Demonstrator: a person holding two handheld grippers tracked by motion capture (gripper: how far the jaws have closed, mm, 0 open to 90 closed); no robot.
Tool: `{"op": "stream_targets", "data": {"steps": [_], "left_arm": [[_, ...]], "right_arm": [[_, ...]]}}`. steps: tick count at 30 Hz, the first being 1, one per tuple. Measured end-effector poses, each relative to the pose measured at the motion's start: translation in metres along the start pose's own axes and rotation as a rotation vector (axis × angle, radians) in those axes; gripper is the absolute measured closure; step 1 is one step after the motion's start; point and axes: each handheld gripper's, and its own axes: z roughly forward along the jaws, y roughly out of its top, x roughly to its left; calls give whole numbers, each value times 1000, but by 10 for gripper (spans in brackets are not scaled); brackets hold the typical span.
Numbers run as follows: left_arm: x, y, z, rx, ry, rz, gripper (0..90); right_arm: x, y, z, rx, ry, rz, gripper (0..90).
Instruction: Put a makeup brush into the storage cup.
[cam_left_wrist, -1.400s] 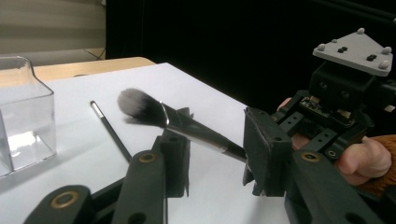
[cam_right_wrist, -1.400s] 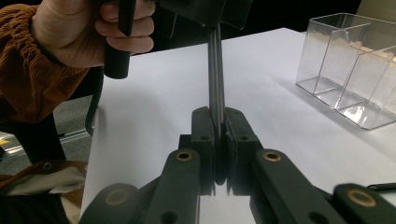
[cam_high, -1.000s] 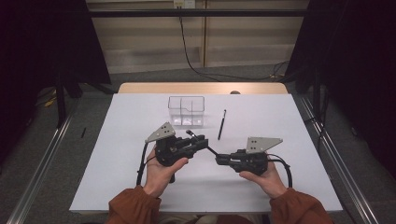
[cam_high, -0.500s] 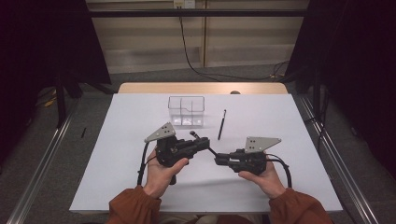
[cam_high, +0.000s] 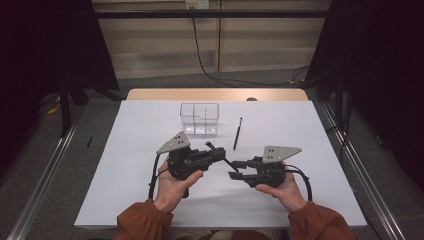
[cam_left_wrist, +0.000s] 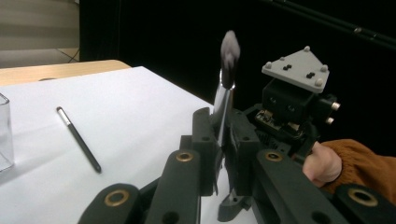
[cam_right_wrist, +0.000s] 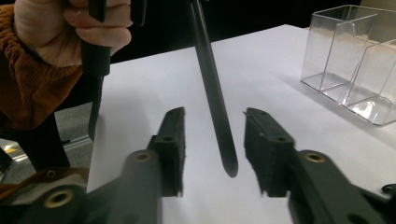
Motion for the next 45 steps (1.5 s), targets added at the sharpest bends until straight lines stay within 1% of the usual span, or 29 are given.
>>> {"op": "stream_targets", "data": {"steps": [2,4,6,12,14,16,18,21,25,27,30,33,35,39,40,42,43,45], "left_arm": [[-1,1,0,6,4,11,838],[-1,1,0,13,6,9,838],[0,1,0,22,5,2,838],[2,2,-1,42,14,8,838],[3,3,-2,48,11,8,838],[3,4,-2,56,12,8,838],[4,5,-3,64,12,9,838],[4,6,-4,72,24,20,837],[5,6,-5,81,39,26,837],[6,7,-6,83,40,25,837],[7,9,-8,91,55,36,837],[10,11,-11,90,63,29,838],[12,12,-14,93,70,27,838],[14,14,-20,99,83,28,838],[15,14,-21,99,87,29,837],[16,15,-23,110,94,34,838],[17,15,-23,111,95,34,838],[18,16,-26,127,107,40,838]], "right_arm": [[0,0,0,-7,-4,6,522],[1,0,0,-17,-6,6,449],[1,1,-1,-24,-12,7,399],[1,2,-1,-34,-38,21,245],[1,3,-2,-39,-50,25,214],[0,4,-4,-56,-53,29,195],[0,4,-5,-62,-72,34,147],[-1,4,-7,-65,-91,34,118],[-1,4,-8,-69,-98,32,82],[-2,4,-9,-70,-103,33,59],[-3,4,-11,-72,-114,37,51],[-3,4,-13,-68,-125,35,48],[-3,4,-14,-57,-130,24,46],[-4,3,-19,-61,-149,32,43],[-5,2,-21,-64,-160,34,43],[-5,1,-22,-64,-166,28,43],[-4,1,-23,-63,-181,25,43],[-4,0,-25,-63,-189,20,43]]}}
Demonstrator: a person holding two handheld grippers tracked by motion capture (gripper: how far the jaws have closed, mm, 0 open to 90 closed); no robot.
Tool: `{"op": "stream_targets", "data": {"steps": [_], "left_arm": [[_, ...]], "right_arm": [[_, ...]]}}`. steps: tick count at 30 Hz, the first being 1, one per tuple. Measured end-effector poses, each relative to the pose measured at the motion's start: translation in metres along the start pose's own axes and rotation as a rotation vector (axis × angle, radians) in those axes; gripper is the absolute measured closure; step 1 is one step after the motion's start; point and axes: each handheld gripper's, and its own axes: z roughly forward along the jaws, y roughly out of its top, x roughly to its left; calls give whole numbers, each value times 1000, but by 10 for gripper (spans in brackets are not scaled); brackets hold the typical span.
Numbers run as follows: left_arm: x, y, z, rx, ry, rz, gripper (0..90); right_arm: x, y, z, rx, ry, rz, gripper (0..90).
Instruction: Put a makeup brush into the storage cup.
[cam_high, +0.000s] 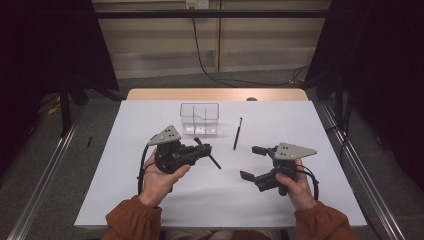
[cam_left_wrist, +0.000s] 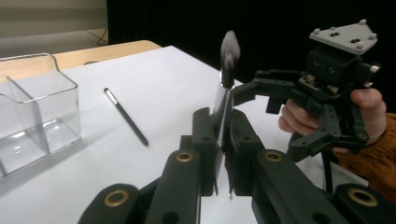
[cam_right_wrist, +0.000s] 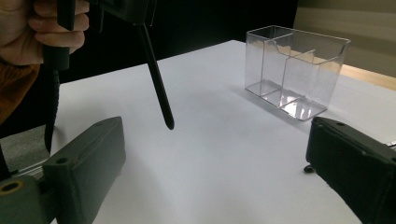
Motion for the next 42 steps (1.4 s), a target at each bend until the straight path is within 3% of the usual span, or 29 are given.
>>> {"op": "stream_targets", "data": {"steps": [22,30,37,42], "left_arm": [[19,4,-21,21,56,-14,838],[27,5,-26,22,80,-21,838],[35,7,-31,32,104,-25,838],[40,8,-32,44,120,-29,838]], "right_arm": [[-5,-8,-32,-33,-95,31,34],[-7,-14,-44,-42,-176,40,37],[-11,-19,-56,-84,-259,42,3],[-11,-23,-62,-86,-287,29,3]]}}
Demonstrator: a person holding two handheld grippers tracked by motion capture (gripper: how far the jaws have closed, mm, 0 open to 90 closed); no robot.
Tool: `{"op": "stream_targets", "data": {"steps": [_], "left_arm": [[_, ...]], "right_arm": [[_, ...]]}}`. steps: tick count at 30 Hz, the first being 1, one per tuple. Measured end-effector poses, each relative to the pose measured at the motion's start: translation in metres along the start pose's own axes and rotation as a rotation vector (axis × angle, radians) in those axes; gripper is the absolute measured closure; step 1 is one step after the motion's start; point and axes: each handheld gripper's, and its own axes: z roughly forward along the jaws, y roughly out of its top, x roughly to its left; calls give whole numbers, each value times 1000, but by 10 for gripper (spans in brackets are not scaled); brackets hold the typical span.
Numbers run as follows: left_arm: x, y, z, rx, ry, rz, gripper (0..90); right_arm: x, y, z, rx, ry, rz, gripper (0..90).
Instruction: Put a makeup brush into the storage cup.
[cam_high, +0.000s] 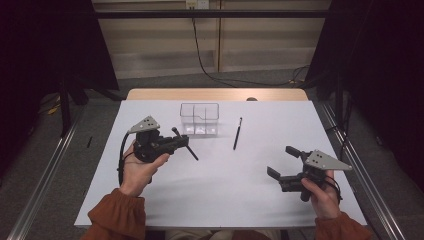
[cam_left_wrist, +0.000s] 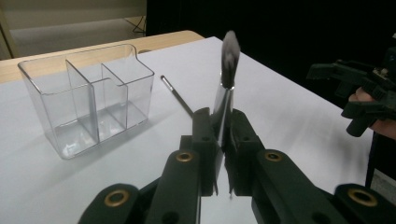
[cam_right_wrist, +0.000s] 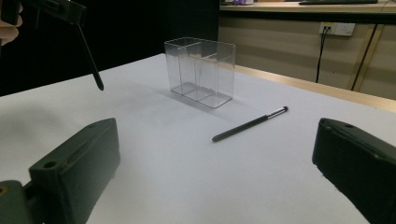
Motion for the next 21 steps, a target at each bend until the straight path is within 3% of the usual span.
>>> {"op": "stream_targets", "data": {"steps": [4,10,21], "left_arm": [[3,3,-2,2,7,0,838],[10,9,-4,8,16,-3,838],[22,24,-4,8,44,2,838]], "right_arm": [[-3,-2,-6,0,-17,4,3],[-10,-7,-16,-25,-81,15,0],[-6,-10,-15,-22,-72,11,0]]}}
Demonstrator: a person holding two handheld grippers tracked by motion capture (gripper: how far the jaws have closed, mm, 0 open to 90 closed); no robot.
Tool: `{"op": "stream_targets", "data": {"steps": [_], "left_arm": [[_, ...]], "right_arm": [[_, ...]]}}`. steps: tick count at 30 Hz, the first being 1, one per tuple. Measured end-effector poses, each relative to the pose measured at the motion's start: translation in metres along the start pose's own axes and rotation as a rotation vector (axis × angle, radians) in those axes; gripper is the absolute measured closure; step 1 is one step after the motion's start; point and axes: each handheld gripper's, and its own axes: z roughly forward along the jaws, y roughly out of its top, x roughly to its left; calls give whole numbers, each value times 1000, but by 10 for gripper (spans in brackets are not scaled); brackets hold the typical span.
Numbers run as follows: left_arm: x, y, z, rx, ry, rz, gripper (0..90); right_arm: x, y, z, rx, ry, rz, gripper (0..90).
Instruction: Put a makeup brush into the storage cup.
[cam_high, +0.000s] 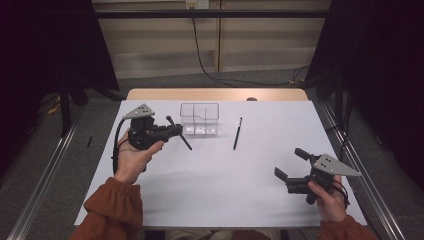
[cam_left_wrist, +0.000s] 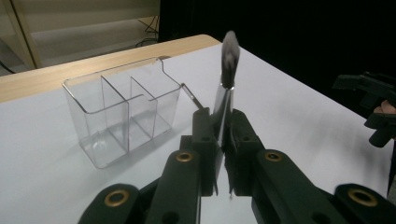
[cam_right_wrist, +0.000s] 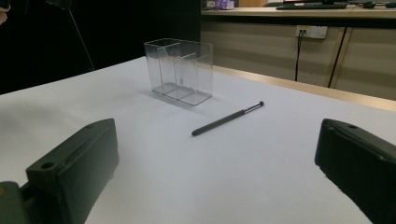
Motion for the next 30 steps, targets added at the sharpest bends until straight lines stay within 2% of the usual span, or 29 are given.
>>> {"op": "stream_targets", "data": {"steps": [4,10,13,21,30], "left_arm": [[8,6,5,-2,21,-12,838],[19,16,15,22,46,-22,838],[22,22,16,27,66,-10,838],[31,38,15,-4,106,15,838],[42,49,20,-9,133,9,838]], "right_arm": [[0,0,0,-6,2,0,0],[1,0,0,-3,1,-5,0],[0,0,0,-3,3,1,0],[1,0,0,-4,8,1,0],[1,-1,0,-4,8,4,0]]}}
